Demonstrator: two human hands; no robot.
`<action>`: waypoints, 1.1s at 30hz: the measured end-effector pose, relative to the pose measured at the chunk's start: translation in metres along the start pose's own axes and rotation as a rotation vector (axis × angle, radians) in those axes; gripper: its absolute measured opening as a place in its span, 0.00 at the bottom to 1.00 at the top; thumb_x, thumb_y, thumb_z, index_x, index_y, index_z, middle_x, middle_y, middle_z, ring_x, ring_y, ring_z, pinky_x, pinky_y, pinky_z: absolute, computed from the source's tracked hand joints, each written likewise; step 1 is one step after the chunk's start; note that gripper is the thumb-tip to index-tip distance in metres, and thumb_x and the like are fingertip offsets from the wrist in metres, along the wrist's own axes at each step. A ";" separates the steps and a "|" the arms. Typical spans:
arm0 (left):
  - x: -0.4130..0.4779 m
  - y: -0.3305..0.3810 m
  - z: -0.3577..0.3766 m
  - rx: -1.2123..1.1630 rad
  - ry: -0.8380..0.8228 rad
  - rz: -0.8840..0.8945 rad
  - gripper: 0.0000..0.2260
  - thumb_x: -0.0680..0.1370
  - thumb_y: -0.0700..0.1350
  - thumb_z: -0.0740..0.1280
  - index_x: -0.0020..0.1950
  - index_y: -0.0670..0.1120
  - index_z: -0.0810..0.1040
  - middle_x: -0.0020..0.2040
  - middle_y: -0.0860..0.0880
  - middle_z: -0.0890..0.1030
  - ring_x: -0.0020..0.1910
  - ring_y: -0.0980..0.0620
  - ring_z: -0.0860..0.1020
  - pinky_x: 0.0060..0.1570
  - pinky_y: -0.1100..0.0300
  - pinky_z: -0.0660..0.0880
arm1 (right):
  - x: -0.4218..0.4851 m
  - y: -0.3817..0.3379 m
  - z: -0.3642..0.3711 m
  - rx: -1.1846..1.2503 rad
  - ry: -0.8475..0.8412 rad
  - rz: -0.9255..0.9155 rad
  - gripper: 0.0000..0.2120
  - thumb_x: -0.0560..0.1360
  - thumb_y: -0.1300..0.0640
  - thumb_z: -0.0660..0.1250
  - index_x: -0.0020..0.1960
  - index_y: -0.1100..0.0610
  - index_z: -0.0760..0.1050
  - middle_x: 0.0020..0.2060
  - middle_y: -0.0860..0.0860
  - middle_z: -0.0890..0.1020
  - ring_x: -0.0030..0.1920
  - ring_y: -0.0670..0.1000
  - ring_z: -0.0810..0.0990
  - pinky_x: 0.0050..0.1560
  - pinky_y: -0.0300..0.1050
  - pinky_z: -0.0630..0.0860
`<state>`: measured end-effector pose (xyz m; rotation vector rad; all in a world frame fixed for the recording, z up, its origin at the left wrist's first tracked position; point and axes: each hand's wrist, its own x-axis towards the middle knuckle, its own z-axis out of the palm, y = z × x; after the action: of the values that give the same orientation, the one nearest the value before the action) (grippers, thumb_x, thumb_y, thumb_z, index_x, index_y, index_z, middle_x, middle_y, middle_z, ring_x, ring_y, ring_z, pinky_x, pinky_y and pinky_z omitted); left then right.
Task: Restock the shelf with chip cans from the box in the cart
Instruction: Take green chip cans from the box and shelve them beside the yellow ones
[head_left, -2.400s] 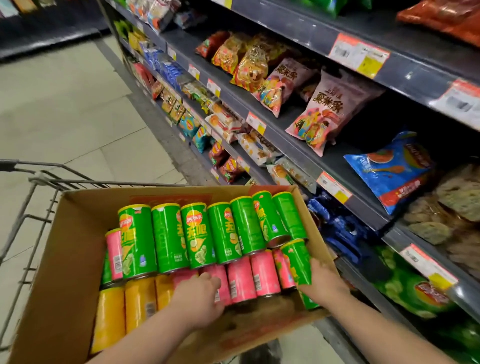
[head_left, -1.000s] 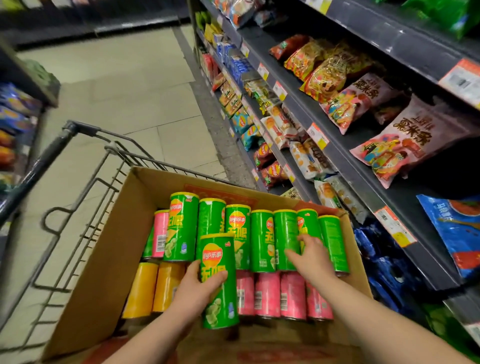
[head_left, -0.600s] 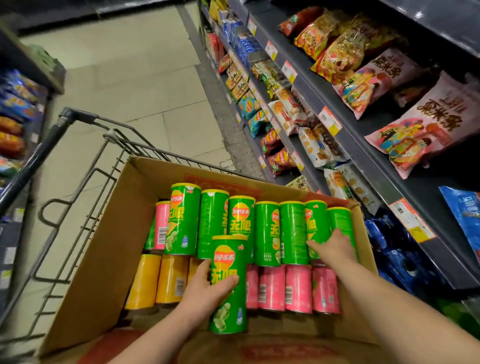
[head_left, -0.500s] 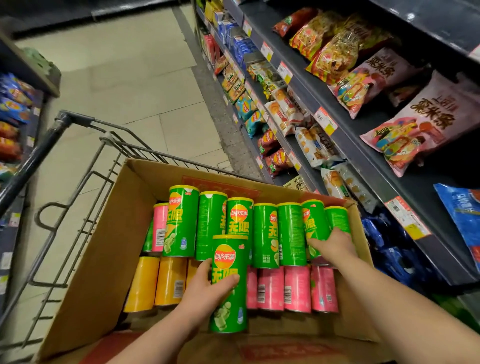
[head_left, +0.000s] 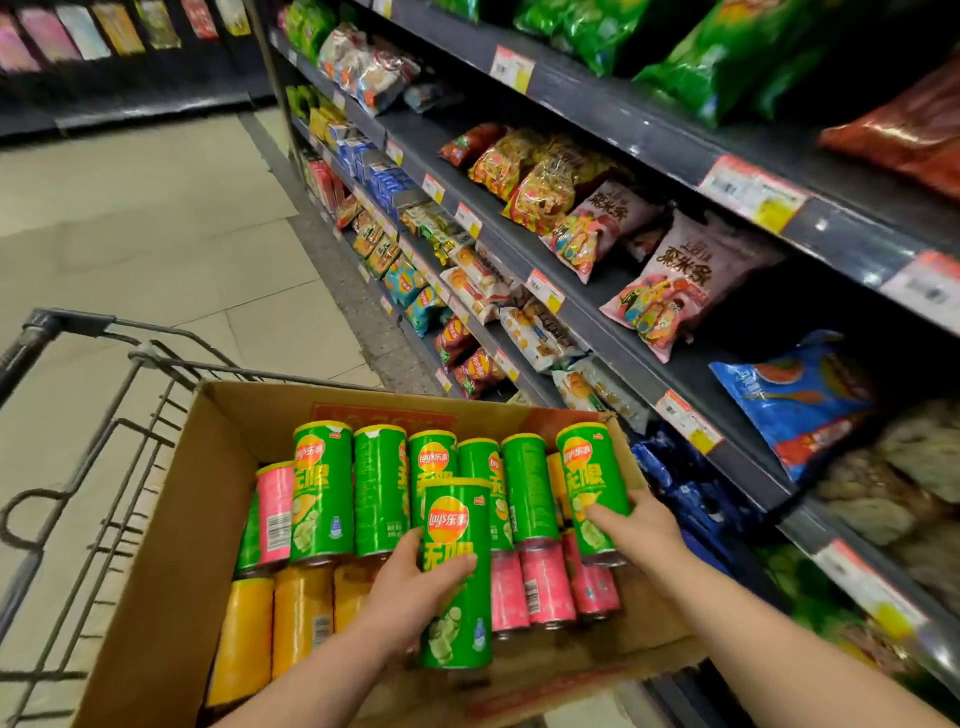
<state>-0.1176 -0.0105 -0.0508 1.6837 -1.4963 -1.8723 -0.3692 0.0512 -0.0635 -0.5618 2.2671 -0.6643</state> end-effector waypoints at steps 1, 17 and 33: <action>-0.001 0.000 0.001 0.000 -0.017 0.004 0.54 0.52 0.68 0.72 0.74 0.50 0.61 0.65 0.46 0.75 0.59 0.46 0.77 0.61 0.45 0.74 | -0.011 0.002 -0.001 0.010 0.006 -0.001 0.26 0.69 0.50 0.73 0.63 0.58 0.72 0.55 0.55 0.80 0.53 0.55 0.79 0.54 0.50 0.76; -0.060 0.013 0.047 0.026 -0.314 0.195 0.23 0.59 0.54 0.74 0.50 0.50 0.73 0.47 0.50 0.81 0.46 0.48 0.81 0.50 0.53 0.77 | -0.195 0.038 -0.026 0.291 0.262 -0.044 0.22 0.72 0.56 0.72 0.64 0.54 0.72 0.49 0.47 0.76 0.46 0.44 0.75 0.44 0.35 0.68; -0.146 0.028 0.155 -0.040 -0.531 0.321 0.32 0.51 0.59 0.75 0.53 0.52 0.74 0.50 0.45 0.83 0.48 0.43 0.83 0.54 0.41 0.77 | -0.278 0.123 -0.094 0.505 0.465 -0.004 0.28 0.70 0.53 0.74 0.67 0.54 0.70 0.59 0.50 0.79 0.56 0.49 0.79 0.58 0.48 0.75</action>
<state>-0.2124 0.1629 0.0350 0.8854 -1.7626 -2.2360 -0.2773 0.3299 0.0604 -0.1718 2.3695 -1.4333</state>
